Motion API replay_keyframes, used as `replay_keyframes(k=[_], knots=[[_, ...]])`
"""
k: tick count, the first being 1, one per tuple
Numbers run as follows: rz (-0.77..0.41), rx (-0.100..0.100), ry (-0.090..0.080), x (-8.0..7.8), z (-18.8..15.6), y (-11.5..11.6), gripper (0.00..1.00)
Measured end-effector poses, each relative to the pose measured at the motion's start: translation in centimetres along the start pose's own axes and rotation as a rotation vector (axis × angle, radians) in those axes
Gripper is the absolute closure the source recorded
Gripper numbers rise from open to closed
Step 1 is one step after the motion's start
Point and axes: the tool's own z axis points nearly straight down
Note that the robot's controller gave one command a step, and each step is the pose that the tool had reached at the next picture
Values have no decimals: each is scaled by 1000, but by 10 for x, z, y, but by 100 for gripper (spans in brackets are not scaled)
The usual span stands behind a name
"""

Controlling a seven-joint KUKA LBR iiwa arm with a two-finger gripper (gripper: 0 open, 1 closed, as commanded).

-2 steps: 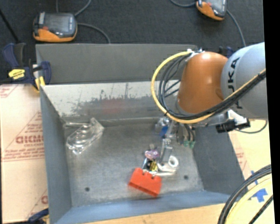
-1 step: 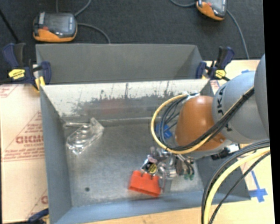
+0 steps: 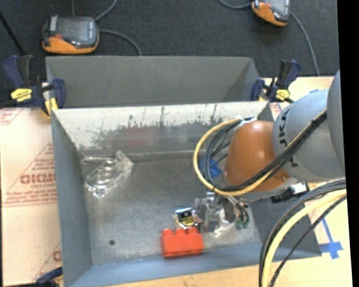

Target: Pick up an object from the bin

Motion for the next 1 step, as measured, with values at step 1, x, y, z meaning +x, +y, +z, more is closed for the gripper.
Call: replay_keyframes(k=[1], knots=[[10,-1,-4,-10,-149,29,100]])
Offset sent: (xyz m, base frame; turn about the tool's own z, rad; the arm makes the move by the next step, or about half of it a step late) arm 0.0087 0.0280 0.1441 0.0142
